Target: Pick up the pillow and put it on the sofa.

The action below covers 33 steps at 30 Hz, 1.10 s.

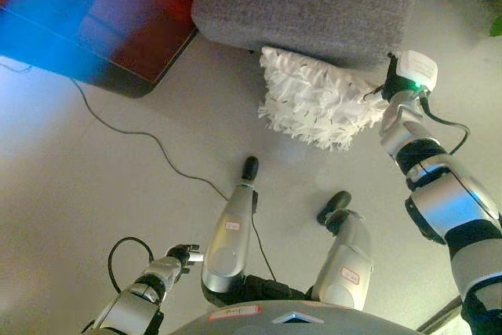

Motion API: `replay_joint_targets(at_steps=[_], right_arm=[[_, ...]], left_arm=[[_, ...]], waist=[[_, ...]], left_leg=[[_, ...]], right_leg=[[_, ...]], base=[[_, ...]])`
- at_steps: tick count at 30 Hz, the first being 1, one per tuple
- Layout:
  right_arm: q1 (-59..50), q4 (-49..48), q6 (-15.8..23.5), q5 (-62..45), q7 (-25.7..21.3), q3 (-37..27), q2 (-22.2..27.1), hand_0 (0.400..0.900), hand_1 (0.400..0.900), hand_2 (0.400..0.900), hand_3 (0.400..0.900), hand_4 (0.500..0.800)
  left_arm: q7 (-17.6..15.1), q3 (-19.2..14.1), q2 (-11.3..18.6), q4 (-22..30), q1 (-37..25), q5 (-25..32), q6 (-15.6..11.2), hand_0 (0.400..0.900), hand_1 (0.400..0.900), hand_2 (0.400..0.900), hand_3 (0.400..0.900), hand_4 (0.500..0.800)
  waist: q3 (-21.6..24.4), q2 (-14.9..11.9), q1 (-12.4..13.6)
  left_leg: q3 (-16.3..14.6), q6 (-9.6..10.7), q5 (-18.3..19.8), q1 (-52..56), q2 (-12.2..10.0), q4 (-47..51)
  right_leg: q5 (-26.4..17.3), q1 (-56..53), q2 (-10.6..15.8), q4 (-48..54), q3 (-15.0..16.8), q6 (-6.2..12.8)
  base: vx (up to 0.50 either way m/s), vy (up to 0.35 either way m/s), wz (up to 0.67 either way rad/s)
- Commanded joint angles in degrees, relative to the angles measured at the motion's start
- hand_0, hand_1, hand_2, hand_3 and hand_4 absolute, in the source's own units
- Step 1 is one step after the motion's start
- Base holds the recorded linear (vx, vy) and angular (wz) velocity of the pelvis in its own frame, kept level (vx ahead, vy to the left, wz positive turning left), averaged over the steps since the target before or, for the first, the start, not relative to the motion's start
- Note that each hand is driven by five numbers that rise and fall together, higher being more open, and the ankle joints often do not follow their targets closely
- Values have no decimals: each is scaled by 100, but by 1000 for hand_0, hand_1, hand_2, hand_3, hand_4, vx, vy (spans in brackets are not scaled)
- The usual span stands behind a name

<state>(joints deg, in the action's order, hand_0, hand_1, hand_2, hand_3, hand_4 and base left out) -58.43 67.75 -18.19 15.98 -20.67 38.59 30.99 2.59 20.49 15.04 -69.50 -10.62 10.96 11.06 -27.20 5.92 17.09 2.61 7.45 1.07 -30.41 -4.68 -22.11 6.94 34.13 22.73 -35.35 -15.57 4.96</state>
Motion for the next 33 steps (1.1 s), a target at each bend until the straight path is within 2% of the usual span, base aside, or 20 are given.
replay_joint_targets(at_steps=[1,7,14,19,23,28,33], right_arm=[[-710,62,-136,-26,-63,233,592,900,900,900,900,800],[-994,-6,-53,-223,207,287,710,900,900,900,900,800],[-870,-211,-72,-266,358,246,688,900,900,900,900,800],[-907,-216,-53,-361,413,243,762,900,900,900,900,800],[-1024,-265,-40,-431,347,284,832,900,900,900,900,800],[-1394,-313,-165,-303,533,457,984,900,900,900,900,800],[-1753,-291,-239,-80,794,758,1119,900,900,900,900,800]], left_arm=[[-3,32,393,-118,722,-73,79,900,900,900,900,800],[61,70,454,44,843,-10,-34,900,900,900,900,800],[-33,228,400,206,921,158,-158,900,900,900,900,800],[10,202,453,261,1004,213,-257,900,900,900,900,800],[-16,199,498,322,1057,334,-335,900,900,900,900,800],[-63,71,572,391,1201,540,-317,900,900,900,900,800],[106,-152,662,387,1454,509,-423,900,900,900,900,800]], waist=[[-14,220,92],[-237,363,99],[-260,440,6],[-260,528,-21],[-260,589,-14],[-260,668,49],[-260,695,160]], left_leg=[[262,-254,75,-21,-138,120],[270,-285,15,-410,-42,-40],[214,-322,170,-789,-21,-426],[130,-375,297,-1113,29,-770],[163,-451,507,-1560,128,-1320],[243,-528,821,-2295,255,-2218],[393,-590,1216,-3109,434,-3317]], right_leg=[[59,49,167,-80,327,302],[133,432,137,-329,439,248],[230,786,137,-581,566,183],[316,1082,130,-852,683,136],[444,1507,126,-1283,844,77],[694,2150,91,-1976,1050,-37],[1013,2843,82,-2775,1274,-176]], base=[[0,0,0],[-3,6,-2],[0,33,-5],[-28,36,0],[-59,25,0],[-97,31,-3],[-104,2,1]])
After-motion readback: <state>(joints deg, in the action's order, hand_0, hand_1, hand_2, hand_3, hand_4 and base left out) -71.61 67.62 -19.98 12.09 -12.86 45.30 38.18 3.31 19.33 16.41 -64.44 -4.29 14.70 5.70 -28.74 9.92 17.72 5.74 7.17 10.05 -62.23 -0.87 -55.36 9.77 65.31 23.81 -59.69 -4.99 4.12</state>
